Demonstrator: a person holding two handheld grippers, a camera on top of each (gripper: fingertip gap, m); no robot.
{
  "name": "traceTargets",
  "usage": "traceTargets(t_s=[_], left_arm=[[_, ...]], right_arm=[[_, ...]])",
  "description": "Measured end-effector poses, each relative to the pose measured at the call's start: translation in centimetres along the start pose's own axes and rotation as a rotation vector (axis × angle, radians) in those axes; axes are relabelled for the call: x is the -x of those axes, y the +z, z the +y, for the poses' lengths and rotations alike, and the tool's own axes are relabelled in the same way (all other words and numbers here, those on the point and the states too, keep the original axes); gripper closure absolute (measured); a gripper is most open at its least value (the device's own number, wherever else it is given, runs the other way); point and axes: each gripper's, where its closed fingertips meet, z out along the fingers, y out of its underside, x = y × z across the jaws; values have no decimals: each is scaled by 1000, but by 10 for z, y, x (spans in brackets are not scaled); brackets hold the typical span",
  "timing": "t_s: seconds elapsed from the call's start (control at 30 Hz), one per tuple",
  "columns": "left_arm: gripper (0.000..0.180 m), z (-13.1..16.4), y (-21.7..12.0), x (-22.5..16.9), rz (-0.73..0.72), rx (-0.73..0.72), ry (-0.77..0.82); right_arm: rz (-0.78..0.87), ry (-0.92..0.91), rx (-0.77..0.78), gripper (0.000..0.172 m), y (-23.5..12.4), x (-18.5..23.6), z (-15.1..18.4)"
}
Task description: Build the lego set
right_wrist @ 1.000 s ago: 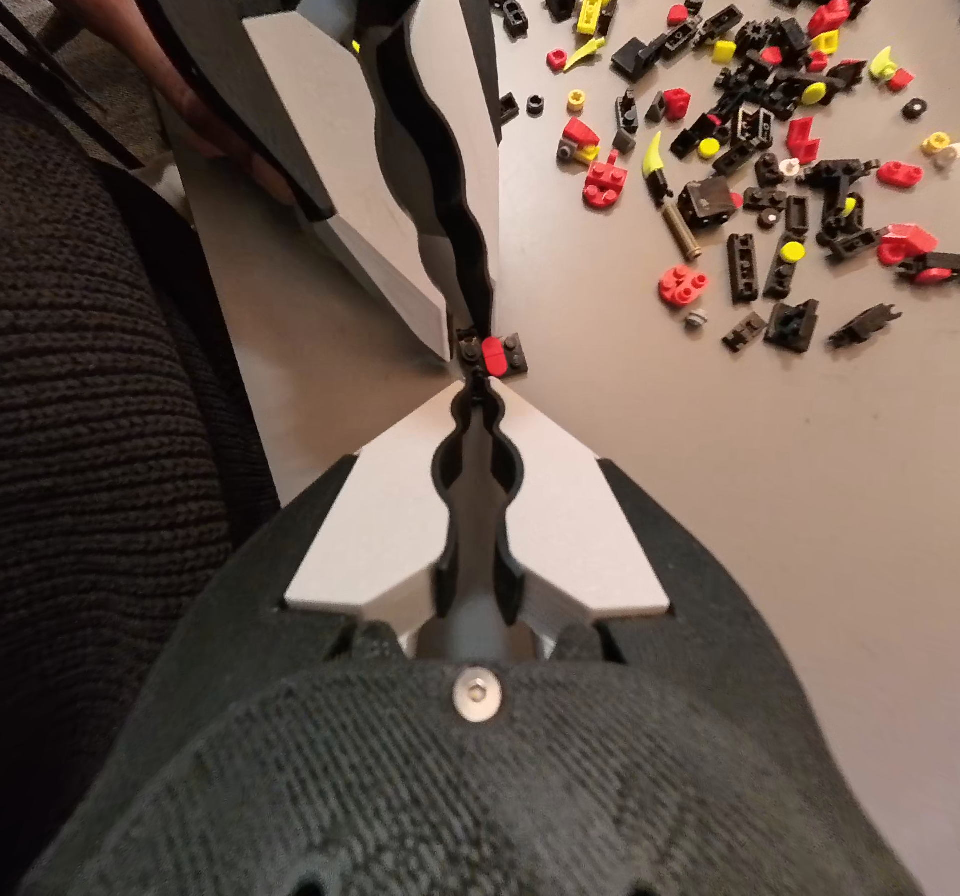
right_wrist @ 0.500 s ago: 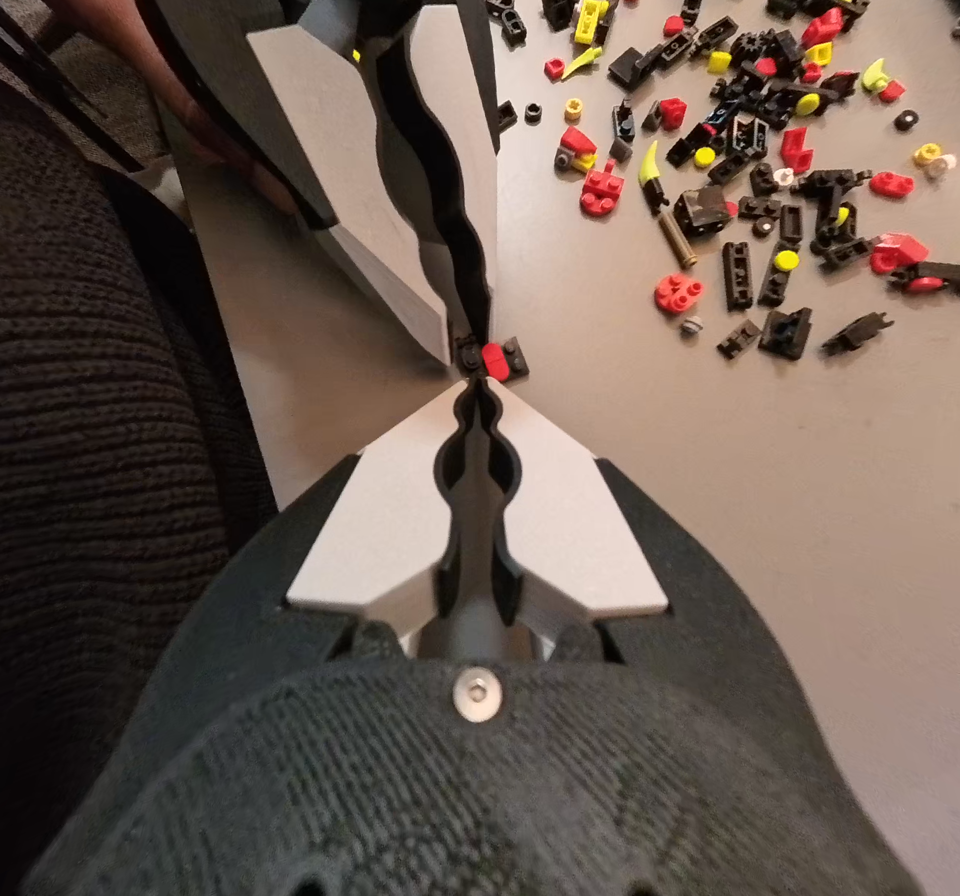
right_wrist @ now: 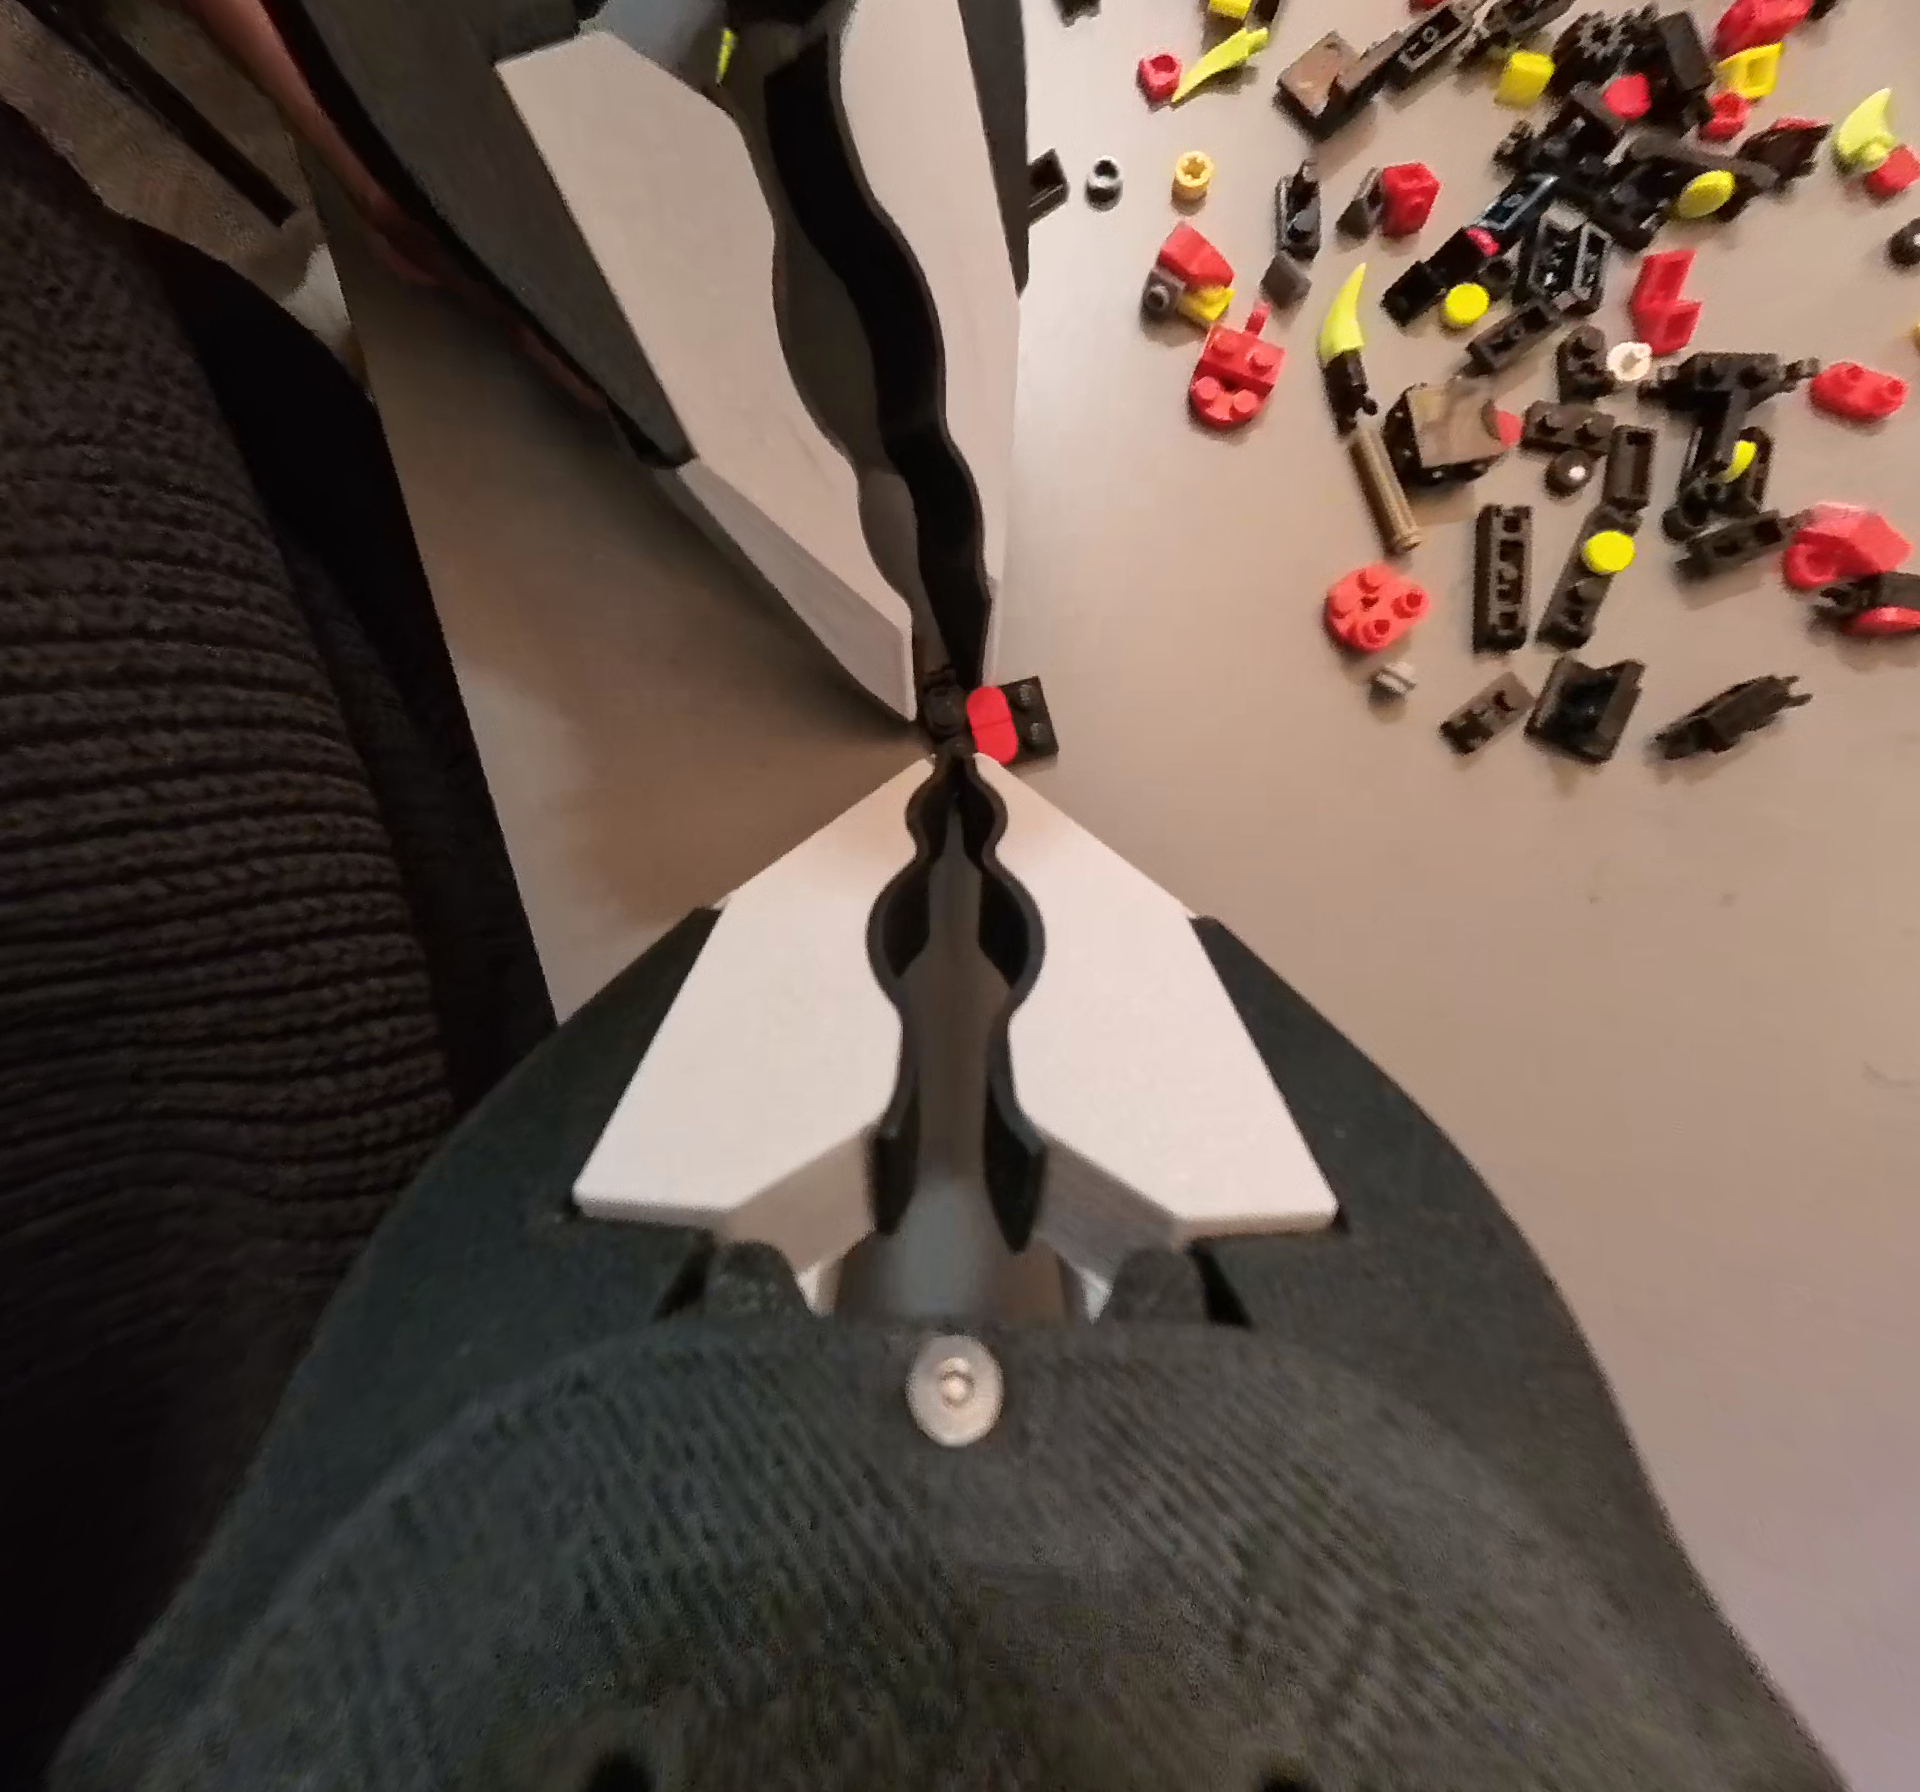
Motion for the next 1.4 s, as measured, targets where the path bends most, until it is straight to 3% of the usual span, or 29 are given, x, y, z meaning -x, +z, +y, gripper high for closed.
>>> traceTargets(t_s=[0.33,0.7,0.93,1.27,1.4], left_arm=[[174,1,-1,1,-9,3,1],[174,0,-1,1,-15,-2,-13],[174,1,-2,3,-24,4,-11],[174,0,-5,6,9,-2,-76],[174,0,-4,6,17,-3,-81]], right_arm=[[-84,-14,184,171,2,1,1],[-93,-13,271,172,3,1,2],[-97,3,244,171,3,1,0],[-60,30,68,172,-5,-6,-6],[-35,-1,103,172,1,-9,0]])
